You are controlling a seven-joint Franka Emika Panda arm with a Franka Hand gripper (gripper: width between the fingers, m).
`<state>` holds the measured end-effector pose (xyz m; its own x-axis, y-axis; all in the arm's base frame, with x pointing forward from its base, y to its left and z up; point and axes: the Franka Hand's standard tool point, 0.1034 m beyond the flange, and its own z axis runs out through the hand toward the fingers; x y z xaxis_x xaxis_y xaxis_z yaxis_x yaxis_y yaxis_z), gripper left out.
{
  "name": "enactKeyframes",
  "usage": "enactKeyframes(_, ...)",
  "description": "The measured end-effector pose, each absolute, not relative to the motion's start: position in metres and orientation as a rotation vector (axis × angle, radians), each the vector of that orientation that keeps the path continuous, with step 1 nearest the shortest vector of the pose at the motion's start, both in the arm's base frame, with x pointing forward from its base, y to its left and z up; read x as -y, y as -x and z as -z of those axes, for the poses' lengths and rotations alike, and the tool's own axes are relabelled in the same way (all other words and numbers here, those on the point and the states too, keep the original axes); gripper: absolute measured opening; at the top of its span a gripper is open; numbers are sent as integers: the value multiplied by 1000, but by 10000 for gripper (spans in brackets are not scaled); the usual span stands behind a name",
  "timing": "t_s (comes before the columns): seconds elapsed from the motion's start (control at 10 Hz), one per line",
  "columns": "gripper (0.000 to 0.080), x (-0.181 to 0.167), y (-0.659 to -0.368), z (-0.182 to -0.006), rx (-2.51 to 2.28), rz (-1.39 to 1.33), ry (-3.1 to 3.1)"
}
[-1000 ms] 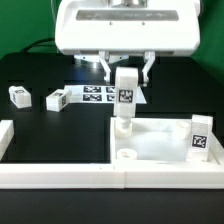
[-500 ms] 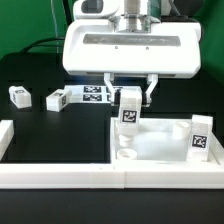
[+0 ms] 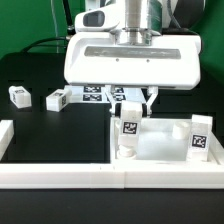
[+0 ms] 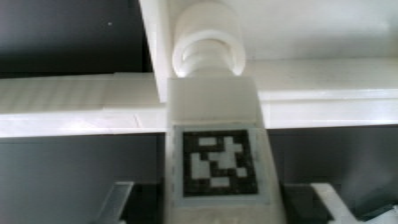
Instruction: Assemble square table
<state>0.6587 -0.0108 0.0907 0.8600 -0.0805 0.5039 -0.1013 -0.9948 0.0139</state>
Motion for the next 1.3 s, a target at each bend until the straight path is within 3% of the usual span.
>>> enactKeyframes(0.5,289,11,-656,-83,142,-807,-2987)
enactKeyframes(0.6,400,11,-656,-83,142,-807,-2987)
enactKeyframes(0.7,579,11,-656,-83,142,-807,-2987)
enactKeyframes(1.0,645,11,-656,-83,141,-807,-2987)
enactKeyframes(1.3,648,11,-656,-83,142,-806,-2987)
